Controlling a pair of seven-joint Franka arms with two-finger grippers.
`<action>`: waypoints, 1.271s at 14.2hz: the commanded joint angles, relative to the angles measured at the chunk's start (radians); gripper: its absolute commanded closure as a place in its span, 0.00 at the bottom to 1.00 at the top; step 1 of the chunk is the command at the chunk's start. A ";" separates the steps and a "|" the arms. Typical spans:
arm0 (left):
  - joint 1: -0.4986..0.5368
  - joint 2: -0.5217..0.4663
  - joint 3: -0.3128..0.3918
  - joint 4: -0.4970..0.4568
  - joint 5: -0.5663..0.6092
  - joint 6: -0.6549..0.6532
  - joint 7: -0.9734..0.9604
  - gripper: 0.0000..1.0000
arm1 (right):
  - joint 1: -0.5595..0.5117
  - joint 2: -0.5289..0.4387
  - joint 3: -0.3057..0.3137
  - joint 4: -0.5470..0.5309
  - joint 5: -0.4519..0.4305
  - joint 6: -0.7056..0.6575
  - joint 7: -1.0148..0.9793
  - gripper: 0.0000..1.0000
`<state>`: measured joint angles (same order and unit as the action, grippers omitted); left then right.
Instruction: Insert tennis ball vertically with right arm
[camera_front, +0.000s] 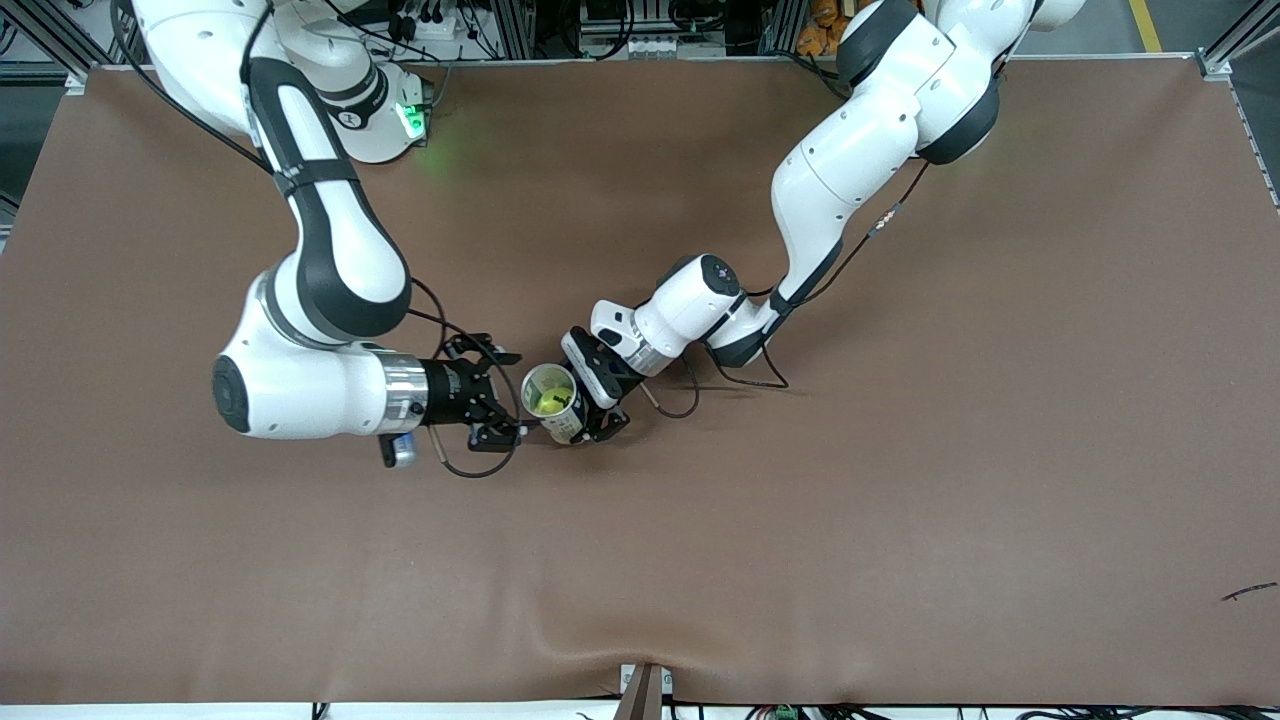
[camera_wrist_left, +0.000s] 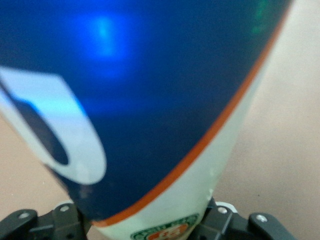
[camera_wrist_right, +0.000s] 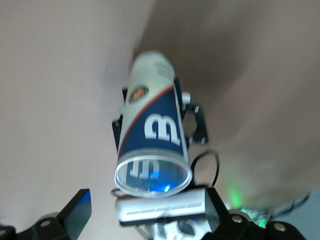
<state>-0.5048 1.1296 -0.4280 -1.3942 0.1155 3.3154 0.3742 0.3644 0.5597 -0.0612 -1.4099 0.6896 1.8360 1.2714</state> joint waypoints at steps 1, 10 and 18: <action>-0.006 0.003 0.002 0.009 -0.005 0.021 0.012 0.19 | -0.004 -0.050 0.008 -0.012 -0.160 -0.049 -0.098 0.00; -0.009 0.006 0.002 0.009 -0.007 0.021 0.011 0.19 | -0.125 -0.089 0.004 -0.021 -0.381 -0.127 -0.602 0.00; -0.009 0.009 0.002 0.007 -0.007 0.021 0.012 0.19 | -0.249 -0.222 -0.040 -0.225 -0.443 -0.120 -1.084 0.00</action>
<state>-0.5059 1.1298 -0.4279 -1.3957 0.1155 3.3160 0.3742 0.1644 0.4647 -0.1109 -1.5022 0.2765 1.7039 0.2908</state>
